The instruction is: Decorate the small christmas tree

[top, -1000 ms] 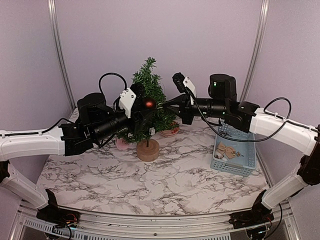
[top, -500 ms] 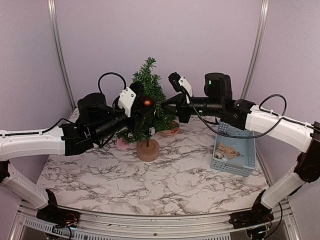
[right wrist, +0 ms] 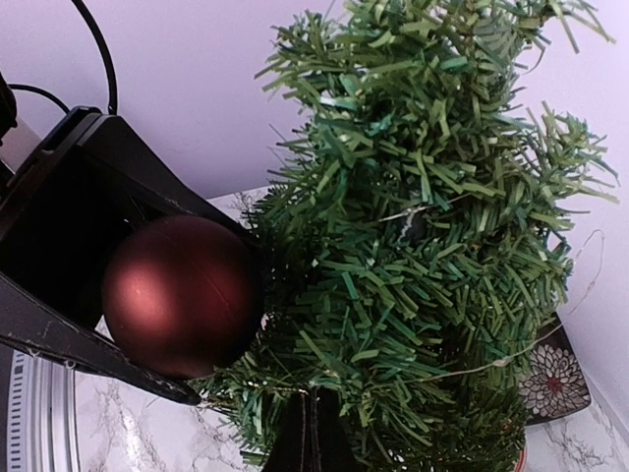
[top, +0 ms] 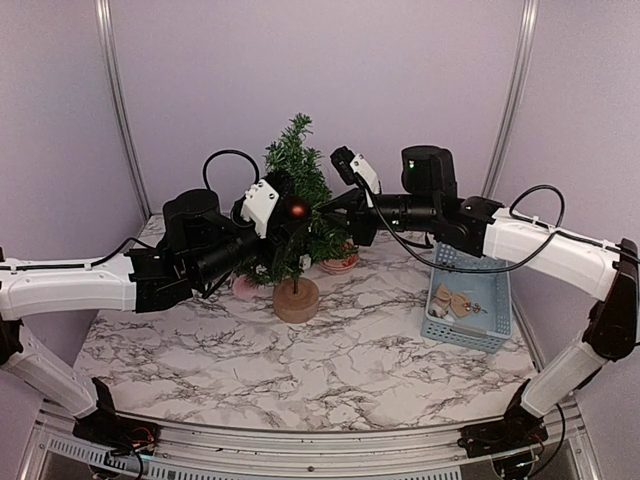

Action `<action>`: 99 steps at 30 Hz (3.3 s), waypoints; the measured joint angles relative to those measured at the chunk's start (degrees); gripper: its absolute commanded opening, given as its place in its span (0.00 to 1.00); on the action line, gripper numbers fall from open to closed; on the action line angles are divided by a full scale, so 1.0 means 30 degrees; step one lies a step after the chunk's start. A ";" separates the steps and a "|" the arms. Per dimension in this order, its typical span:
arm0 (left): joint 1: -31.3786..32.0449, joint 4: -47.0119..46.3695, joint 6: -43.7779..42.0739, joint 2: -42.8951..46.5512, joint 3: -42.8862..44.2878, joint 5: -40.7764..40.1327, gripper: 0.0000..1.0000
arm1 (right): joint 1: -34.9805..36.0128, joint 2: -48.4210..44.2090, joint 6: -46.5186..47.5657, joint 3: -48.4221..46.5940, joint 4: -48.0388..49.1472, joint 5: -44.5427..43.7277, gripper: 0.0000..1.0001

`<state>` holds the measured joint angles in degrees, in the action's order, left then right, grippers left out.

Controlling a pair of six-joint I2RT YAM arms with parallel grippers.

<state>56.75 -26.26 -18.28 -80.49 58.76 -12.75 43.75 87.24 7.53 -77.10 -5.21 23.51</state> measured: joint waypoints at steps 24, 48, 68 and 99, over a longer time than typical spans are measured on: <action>0.0000 0.0000 0.0007 0.0007 -0.0539 -0.1778 0.25 | 0.0000 0.0444 0.0000 -0.0073 -0.0452 -0.0160 0.19; 0.0000 0.0189 0.1545 0.2361 -0.2390 -0.0044 0.82 | -0.0874 -0.3111 -0.0627 0.2907 0.0962 0.0364 0.51; -0.0678 0.0036 0.8014 0.8284 -0.8881 -0.2477 0.76 | -0.6987 -0.0634 -0.7482 0.9697 0.6309 0.2149 0.42; -0.0772 -0.1909 1.4571 0.8218 -1.2888 -0.4350 0.61 | -0.3519 1.1191 -1.3100 0.4634 1.3041 0.3483 0.30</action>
<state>54.43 -31.99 25.43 -55.83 20.10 -25.80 33.19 120.81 -31.77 -63.20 33.91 33.95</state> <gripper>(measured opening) 0.615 0.306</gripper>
